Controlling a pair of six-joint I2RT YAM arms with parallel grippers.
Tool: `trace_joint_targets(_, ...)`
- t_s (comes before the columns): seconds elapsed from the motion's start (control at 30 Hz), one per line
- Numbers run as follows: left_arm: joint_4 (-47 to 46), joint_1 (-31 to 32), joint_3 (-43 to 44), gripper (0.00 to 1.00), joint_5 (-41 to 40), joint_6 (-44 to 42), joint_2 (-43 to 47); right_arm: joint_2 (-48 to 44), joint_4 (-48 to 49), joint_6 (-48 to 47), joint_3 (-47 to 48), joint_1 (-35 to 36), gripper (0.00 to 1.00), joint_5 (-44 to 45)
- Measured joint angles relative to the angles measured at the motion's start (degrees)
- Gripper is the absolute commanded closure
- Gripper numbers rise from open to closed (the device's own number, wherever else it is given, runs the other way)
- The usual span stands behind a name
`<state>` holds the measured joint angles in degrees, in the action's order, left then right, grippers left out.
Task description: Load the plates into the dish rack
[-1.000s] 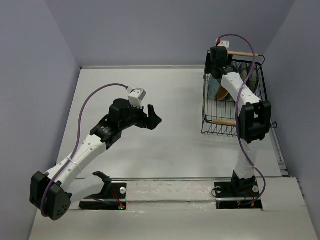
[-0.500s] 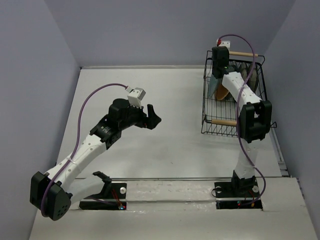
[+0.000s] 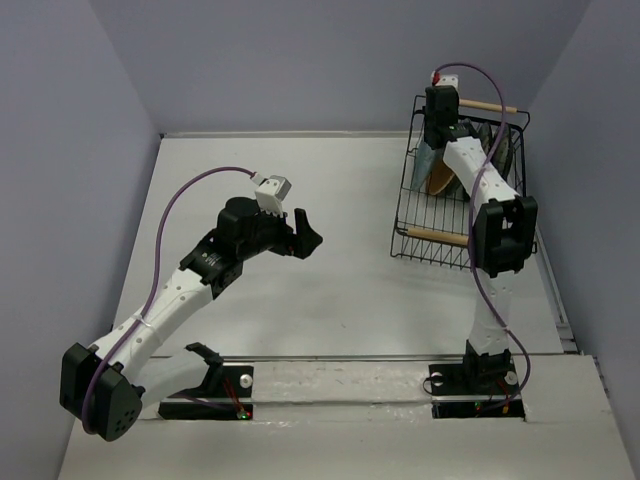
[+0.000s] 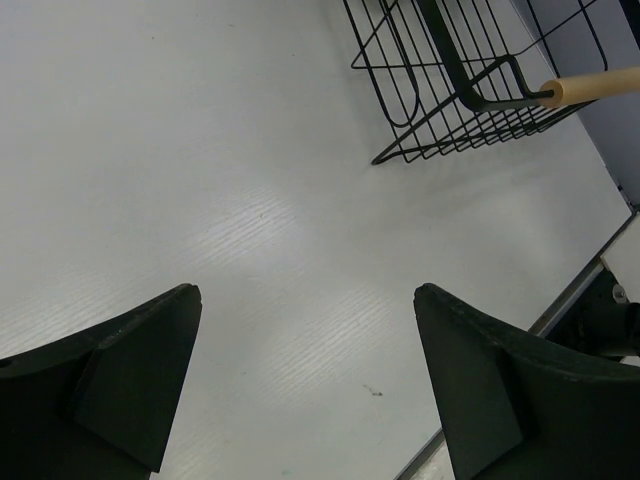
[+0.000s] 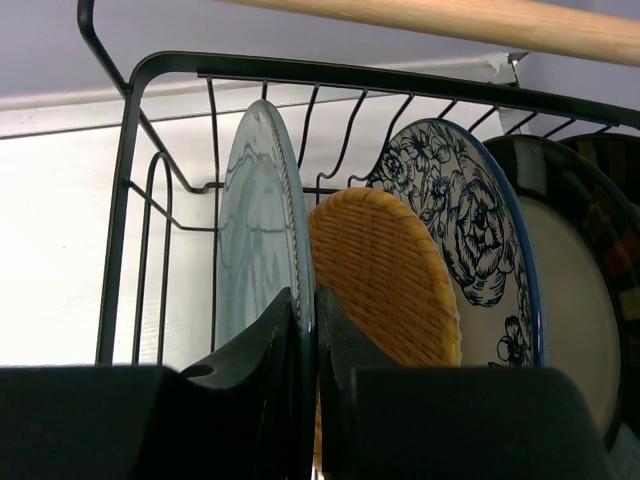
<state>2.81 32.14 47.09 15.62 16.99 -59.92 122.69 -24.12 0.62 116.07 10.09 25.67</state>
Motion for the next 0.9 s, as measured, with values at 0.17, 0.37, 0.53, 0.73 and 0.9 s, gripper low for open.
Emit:
trace_joint_targets(0.17, 0.00, 0.00, 0.00, 0.01, 0.04, 0.00, -0.02, 0.72, 0.11, -3.65, 1.25, -0.07, 0.93, -1.18)
trace_joint_targets(0.37, 0.00, 0.00, 0.00, 0.01, 0.00, 0.00, -0.04, 2.75, 0.11, -7.93, 4.61, -0.04, 0.93, -1.62)
trace_joint_targets(0.53, 0.02, -0.04, 0.00, 0.01, 0.02, 0.00, -0.48, 4.74, 0.07, -9.99, 7.58, 0.04, 0.86, -1.16)
trace_joint_targets(0.73, 0.02, -0.37, 0.00, 0.01, 0.02, 0.00, -1.11, 6.08, 1.49, -10.47, 8.85, 0.11, 0.80, -0.13)
trace_joint_targets(0.9, 0.00, -0.39, 0.00, 0.01, 0.00, 0.00, -1.14, 8.15, 5.05, -10.75, 11.15, 0.11, 0.68, 0.35)
